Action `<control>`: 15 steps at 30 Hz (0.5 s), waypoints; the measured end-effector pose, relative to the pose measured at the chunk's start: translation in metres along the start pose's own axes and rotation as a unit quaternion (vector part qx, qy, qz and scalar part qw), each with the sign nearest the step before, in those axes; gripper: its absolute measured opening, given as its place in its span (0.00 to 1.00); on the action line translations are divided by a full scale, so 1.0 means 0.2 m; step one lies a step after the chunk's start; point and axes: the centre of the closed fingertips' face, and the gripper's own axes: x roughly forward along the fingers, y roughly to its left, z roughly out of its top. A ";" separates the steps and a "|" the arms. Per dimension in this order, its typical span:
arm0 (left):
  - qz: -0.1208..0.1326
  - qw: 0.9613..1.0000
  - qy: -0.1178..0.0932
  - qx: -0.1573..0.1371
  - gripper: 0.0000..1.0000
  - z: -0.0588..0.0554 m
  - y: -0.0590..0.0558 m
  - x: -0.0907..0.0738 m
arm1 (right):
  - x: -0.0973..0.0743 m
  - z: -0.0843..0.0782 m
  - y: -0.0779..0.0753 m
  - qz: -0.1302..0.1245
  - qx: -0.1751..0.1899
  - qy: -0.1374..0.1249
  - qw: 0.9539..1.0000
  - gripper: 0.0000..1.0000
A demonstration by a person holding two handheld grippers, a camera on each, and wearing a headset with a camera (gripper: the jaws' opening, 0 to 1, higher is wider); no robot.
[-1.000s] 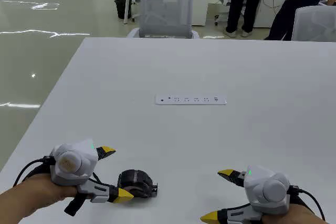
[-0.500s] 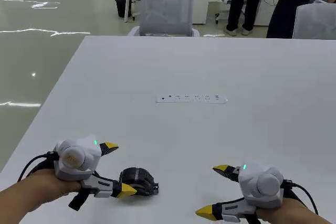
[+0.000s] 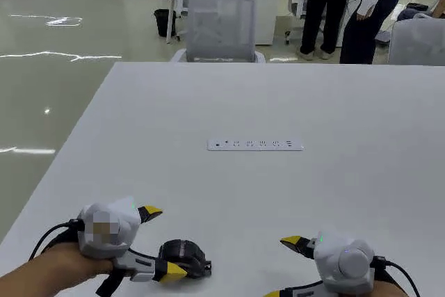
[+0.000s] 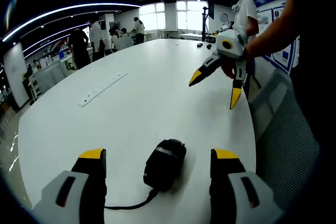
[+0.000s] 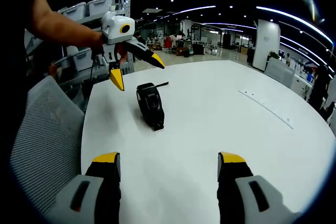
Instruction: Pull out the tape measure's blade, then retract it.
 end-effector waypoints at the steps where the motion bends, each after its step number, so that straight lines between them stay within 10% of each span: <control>1: 0.002 1.000 -0.001 -0.001 0.79 0.00 0.00 0.00 | 0.00 0.01 0.00 -0.001 0.001 -0.001 1.000 0.76; 15: -0.027 0.998 0.032 0.039 0.74 0.00 -0.05 0.06 | 0.18 0.08 0.06 0.037 -0.031 0.010 0.999 0.67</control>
